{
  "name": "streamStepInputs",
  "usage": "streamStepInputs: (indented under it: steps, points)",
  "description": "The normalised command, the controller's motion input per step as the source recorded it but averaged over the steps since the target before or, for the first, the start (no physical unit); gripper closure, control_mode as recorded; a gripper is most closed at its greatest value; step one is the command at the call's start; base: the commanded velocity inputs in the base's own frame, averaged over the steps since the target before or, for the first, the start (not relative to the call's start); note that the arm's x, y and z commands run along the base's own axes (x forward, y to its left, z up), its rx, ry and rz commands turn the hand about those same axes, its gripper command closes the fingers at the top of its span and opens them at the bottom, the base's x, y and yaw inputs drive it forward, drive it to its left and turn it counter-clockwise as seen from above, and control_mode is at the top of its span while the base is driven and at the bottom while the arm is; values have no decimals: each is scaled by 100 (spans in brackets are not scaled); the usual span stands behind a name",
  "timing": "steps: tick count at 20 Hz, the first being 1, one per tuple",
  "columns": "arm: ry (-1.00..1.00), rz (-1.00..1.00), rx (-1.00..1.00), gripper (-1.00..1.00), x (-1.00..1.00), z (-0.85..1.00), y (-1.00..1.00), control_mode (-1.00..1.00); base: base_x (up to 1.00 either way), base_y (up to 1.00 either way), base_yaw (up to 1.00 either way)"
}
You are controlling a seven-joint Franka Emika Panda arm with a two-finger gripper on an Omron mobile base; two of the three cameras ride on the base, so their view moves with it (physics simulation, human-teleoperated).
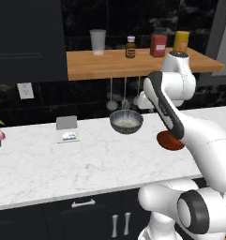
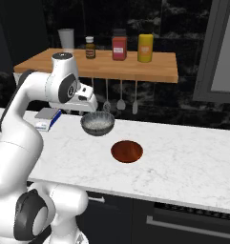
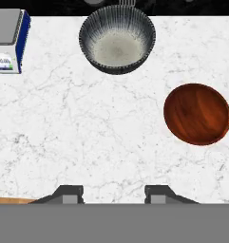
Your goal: Pick up the bowls on the counter and stack them on top of one another in the open cabinet. Place the smaller bowl on top of the larger bowl.
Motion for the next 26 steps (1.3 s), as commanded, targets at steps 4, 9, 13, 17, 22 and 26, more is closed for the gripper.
streamStepInputs:
  steps: [4,9,13,17,22,26]
  points:
    - [2,-4,0,-100,-9,-4,-16,-100,0,0,0]
    - [0,-13,1,-100,-30,-19,-87,-100,0,0,0]
    - [1,-21,3,-100,-14,-54,-100,-100,0,0,0]
    - [5,-24,3,-100,-7,-64,-100,-100,0,0,0]
    - [10,-18,2,-100,4,-65,-95,-100,0,0,0]
    - [11,-12,3,-100,22,-63,-44,-100,0,0,0]
